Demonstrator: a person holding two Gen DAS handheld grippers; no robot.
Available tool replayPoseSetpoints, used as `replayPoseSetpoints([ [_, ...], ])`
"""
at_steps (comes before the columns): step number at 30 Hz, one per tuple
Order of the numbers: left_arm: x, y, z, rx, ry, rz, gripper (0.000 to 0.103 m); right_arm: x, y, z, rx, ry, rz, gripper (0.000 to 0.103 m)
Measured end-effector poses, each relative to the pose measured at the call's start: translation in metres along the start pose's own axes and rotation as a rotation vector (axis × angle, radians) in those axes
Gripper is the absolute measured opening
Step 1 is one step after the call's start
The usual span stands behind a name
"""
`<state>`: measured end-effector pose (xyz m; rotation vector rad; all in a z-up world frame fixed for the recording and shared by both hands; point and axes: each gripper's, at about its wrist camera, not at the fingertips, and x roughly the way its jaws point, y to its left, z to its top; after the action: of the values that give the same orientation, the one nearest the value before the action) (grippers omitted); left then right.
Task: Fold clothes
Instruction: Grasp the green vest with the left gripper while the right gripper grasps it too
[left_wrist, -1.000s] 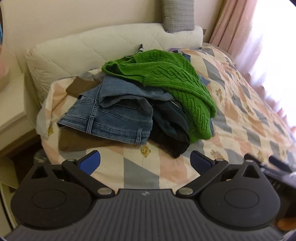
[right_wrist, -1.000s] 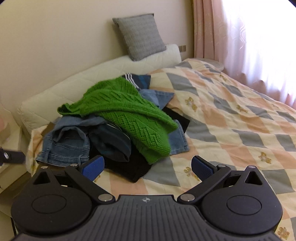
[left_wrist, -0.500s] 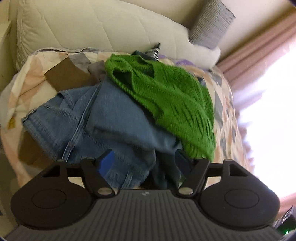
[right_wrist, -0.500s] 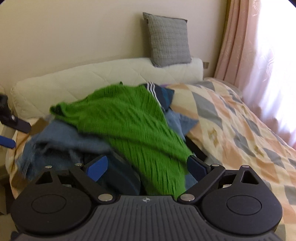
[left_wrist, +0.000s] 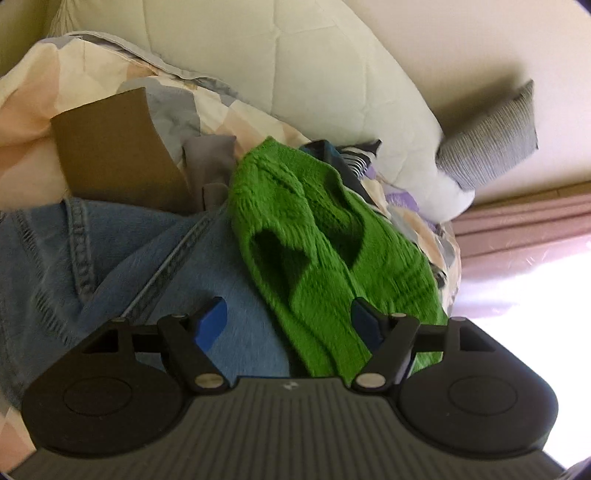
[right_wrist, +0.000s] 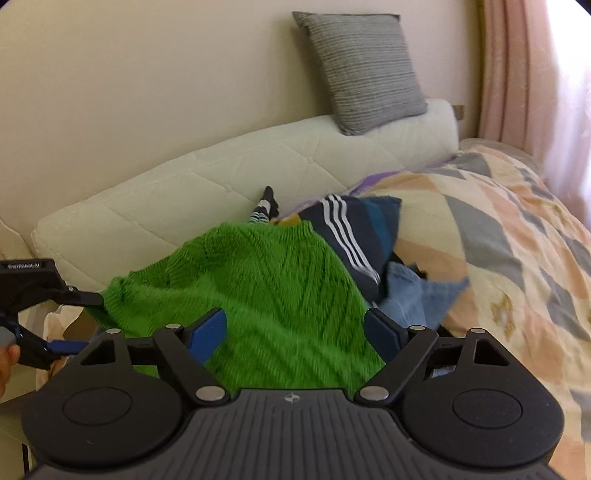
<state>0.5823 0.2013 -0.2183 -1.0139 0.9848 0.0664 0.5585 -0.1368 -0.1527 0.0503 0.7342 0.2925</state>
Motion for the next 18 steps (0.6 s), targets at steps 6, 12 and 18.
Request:
replayPoseSetpoints([
  [6, 0.025, -0.002, 0.015, -0.008, -0.048, 0.013, 0.071, 0.045, 0.001, 0.039, -0.11, -0.009, 0.038, 0.079],
  [12, 0.037, -0.01, 0.021, 0.036, -0.069, 0.036, 0.033, 0.087, -0.014, 0.051, -0.059, 0.063, 0.123, 0.077],
  [18, 0.025, -0.015, 0.014, 0.116, -0.09, -0.025, 0.007, 0.104, -0.043, 0.042, 0.113, 0.137, 0.252, 0.022],
])
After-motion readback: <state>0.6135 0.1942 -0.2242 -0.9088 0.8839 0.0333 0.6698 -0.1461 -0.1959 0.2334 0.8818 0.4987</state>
